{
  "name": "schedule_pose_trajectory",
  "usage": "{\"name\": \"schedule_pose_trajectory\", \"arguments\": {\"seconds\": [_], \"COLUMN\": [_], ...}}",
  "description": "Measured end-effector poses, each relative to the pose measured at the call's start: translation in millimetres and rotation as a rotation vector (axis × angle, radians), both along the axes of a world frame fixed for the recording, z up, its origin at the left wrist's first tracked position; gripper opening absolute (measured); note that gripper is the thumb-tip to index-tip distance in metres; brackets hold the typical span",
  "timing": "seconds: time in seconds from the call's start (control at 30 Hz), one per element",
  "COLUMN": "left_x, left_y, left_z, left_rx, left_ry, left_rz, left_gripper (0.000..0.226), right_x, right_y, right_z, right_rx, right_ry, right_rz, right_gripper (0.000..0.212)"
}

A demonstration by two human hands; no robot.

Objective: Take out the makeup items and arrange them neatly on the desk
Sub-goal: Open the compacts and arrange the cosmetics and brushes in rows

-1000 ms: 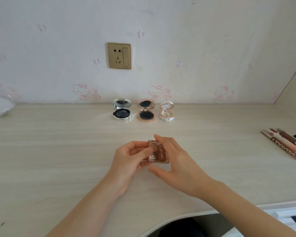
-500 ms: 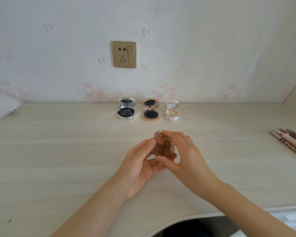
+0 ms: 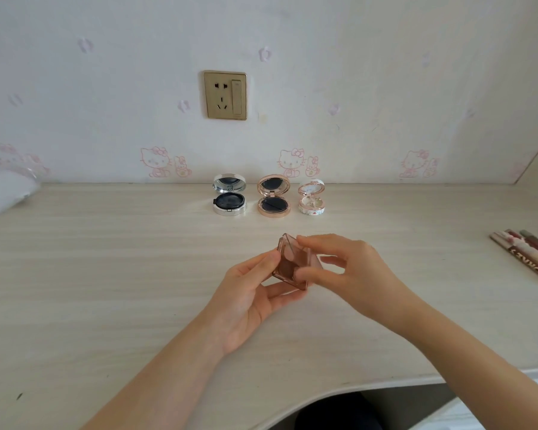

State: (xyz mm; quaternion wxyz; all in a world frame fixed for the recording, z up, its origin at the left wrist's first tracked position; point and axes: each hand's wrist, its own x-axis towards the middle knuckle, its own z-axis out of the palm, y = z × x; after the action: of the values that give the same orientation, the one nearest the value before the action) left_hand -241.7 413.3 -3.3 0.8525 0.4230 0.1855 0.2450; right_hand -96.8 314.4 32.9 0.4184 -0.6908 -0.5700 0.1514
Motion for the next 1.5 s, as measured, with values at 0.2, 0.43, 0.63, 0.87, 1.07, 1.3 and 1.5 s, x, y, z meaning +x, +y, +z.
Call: {"name": "schedule_pose_trajectory", "arguments": {"seconds": [0.2, 0.43, 0.63, 0.87, 1.07, 1.3, 1.5], "left_x": [0.7, 1.3, 4.2, 1.4, 3.7, 4.4, 5.0], "left_y": [-1.9, -0.2, -0.4, 4.0, 5.7, 7.3, 7.2], "left_z": [1.1, -1.1, -7.5, -21.2, -29.4, -33.2, -34.3], "left_rx": [-0.039, -0.035, 0.38, 1.08, 1.462, 1.485, 1.474], "left_ry": [-0.023, -0.02, 0.21, 0.508, 0.528, 0.556, 0.568], "left_rz": [-0.015, 0.018, 0.279, 0.4, 0.284, 0.265, 0.263], "left_gripper": [0.036, 0.035, 0.017, 0.024, 0.034, 0.027, 0.026], "right_x": [-1.3, 0.5, 8.0, 23.6, 29.2, 25.2, 28.2], "right_y": [-3.4, 3.8, 9.5, 18.0, 24.7, 32.1, 36.2], "right_z": [10.9, 1.6, -3.3, -22.8, -34.5, -33.3, -28.2], "right_rx": [0.043, 0.113, 0.094, -0.007, -0.118, -0.158, -0.213], "right_ry": [-0.076, -0.222, -0.248, -0.246, -0.343, -0.387, -0.397], "right_rz": [0.011, -0.031, -0.058, -0.063, -0.073, -0.041, -0.014], "right_gripper": [0.019, 0.024, 0.022, 0.021, 0.02, 0.023, 0.025]}}
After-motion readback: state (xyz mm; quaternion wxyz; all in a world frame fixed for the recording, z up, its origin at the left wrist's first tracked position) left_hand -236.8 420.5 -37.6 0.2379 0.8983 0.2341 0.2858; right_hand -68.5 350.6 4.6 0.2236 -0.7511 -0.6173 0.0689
